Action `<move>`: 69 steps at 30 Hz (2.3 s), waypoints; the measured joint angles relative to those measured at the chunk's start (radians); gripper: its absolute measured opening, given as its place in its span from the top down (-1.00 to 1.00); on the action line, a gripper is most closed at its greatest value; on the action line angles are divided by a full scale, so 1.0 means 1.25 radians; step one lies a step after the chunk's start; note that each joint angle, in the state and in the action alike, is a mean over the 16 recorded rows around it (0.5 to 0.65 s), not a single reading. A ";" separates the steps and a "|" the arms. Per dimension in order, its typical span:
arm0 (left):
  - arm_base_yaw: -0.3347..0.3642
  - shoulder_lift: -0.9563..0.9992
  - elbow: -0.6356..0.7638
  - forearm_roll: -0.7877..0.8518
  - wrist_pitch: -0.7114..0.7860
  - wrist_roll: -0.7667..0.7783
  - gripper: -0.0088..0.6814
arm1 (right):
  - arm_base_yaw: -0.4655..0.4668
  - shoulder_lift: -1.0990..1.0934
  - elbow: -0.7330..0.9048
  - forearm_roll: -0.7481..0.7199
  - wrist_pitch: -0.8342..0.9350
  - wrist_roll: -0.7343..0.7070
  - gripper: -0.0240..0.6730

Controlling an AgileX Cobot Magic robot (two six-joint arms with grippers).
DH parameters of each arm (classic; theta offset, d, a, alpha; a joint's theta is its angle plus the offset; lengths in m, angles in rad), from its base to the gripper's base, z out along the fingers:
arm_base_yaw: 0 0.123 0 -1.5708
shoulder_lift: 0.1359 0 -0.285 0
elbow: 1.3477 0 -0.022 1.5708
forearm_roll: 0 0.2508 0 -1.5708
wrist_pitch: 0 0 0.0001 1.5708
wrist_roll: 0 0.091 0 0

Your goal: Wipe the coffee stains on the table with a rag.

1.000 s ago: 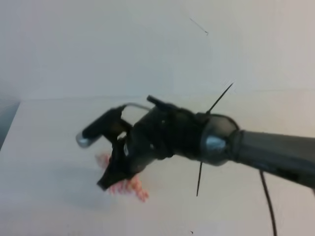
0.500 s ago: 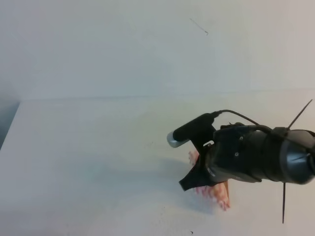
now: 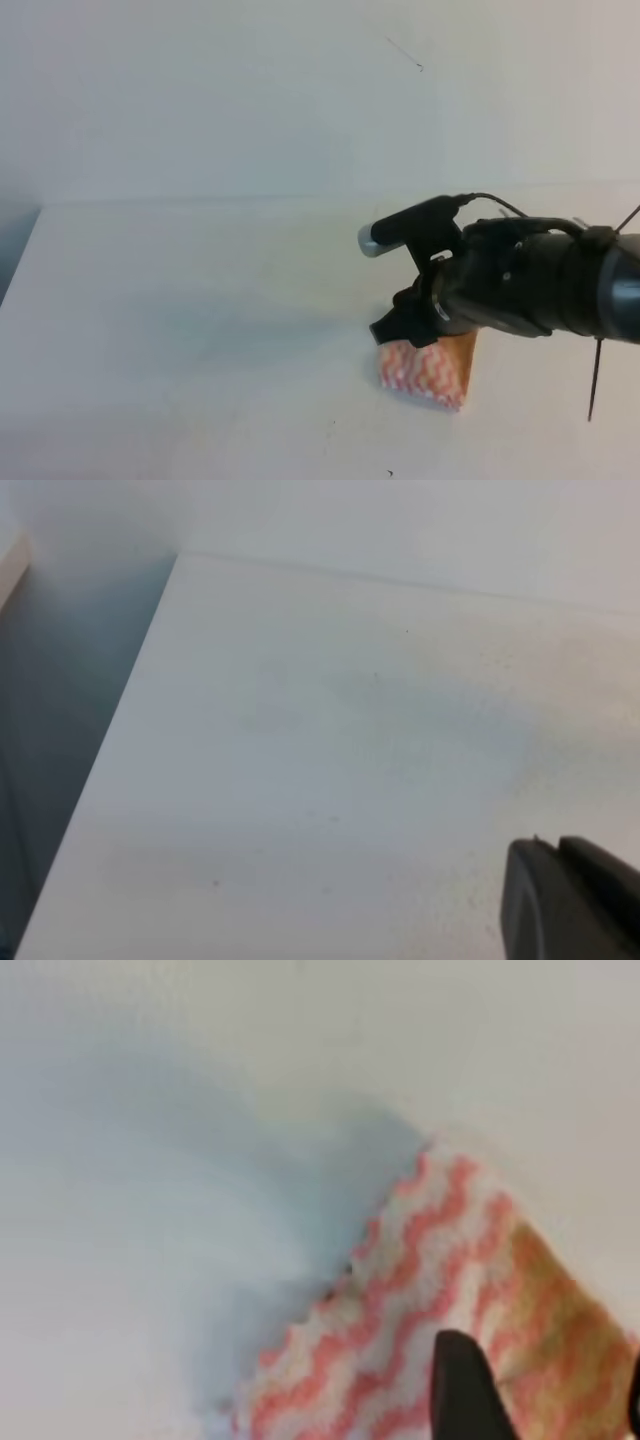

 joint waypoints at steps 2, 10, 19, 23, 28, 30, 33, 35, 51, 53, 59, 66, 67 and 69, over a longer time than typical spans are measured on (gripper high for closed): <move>0.000 0.000 0.000 0.000 0.000 0.000 0.98 | 0.000 -0.042 -0.005 -0.003 0.015 -0.008 0.06; 0.000 -0.001 0.002 0.000 -0.001 0.000 0.98 | 0.005 -0.331 0.016 -0.021 0.084 -0.094 0.30; 0.000 -0.001 0.007 0.000 -0.003 0.000 0.98 | 0.005 -0.765 0.208 -0.054 0.108 -0.159 0.80; 0.000 0.001 0.007 0.000 -0.003 0.000 0.98 | 0.005 -0.940 0.347 -0.068 0.081 -0.140 0.91; 0.000 0.006 0.000 0.000 -0.001 0.000 0.98 | 0.004 -1.126 0.517 -0.078 0.025 -0.093 0.93; 0.000 0.007 -0.002 0.000 0.000 0.000 0.98 | 0.005 -1.180 0.575 -0.078 0.002 -0.071 0.93; 0.000 0.007 -0.002 0.000 0.000 0.000 0.98 | 0.004 -1.241 0.647 -0.077 -0.030 -0.032 0.94; 0.000 0.007 -0.002 0.000 0.000 0.000 0.98 | 0.004 -1.270 0.683 -0.074 -0.049 -0.003 0.94; 0.000 0.007 -0.002 0.000 0.000 0.000 0.98 | 0.005 -1.313 0.751 -0.031 -0.032 0.139 0.94; 0.000 0.007 -0.002 0.000 0.000 0.000 0.98 | 0.003 -1.313 0.751 -0.037 -0.027 0.138 0.94; 0.000 0.006 -0.002 0.000 0.000 0.000 0.98 | -0.045 -1.314 0.749 0.001 -0.026 0.053 0.94; 0.000 0.006 -0.002 0.000 0.000 0.000 0.98 | -0.202 -1.330 0.750 0.124 -0.064 -0.197 0.94; 0.000 0.006 -0.002 0.000 0.000 0.000 0.98 | -0.229 -1.335 0.752 0.147 -0.070 -0.239 0.94; 0.000 0.006 -0.002 0.000 0.000 0.000 0.98 | -0.284 -1.348 0.761 0.192 -0.087 -0.320 0.94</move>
